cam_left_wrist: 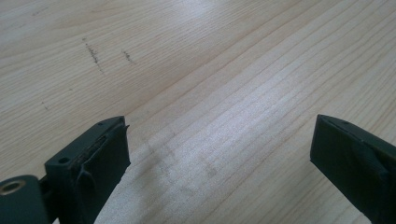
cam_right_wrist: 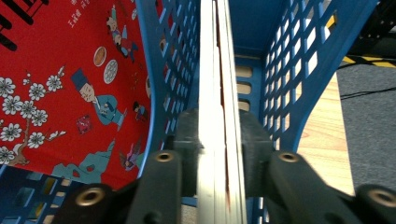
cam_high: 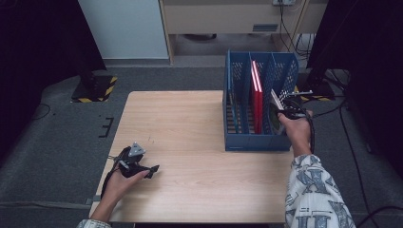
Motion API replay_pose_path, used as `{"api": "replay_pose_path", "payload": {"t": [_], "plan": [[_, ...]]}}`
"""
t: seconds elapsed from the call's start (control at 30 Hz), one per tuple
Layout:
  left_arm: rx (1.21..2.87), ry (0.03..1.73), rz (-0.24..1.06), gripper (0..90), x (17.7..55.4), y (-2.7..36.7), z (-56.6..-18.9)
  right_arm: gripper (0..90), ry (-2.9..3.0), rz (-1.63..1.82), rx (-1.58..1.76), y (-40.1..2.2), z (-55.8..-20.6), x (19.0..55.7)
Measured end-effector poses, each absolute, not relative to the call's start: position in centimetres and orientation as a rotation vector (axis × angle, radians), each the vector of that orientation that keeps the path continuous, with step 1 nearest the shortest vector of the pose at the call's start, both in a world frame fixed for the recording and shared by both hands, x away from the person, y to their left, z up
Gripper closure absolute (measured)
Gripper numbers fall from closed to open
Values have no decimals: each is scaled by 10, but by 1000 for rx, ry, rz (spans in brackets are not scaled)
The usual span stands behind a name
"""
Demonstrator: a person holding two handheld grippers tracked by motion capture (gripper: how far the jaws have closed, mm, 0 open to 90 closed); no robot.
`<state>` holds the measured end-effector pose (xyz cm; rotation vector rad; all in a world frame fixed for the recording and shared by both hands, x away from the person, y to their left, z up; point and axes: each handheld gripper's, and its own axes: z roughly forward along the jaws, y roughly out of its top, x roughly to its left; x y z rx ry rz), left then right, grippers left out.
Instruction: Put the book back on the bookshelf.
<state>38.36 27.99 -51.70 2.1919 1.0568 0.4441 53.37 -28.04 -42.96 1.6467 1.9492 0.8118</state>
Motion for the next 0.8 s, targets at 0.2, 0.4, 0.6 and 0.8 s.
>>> {"api": "replay_pose_path", "payload": {"t": [0.2,0.4,0.6,0.8], "plan": [[2193,1058,442,38,384,280,-517,764,1922,809,1658,-282,-429,535],[2191,1057,440,38,384,280,-517,765,1867,787,1665,-277,-426,541],[2189,1057,440,38,384,281,-517,765,1843,790,1671,-270,-428,548],[2183,1056,441,38,384,281,-516,763,1844,774,1652,-259,-432,552]]}}
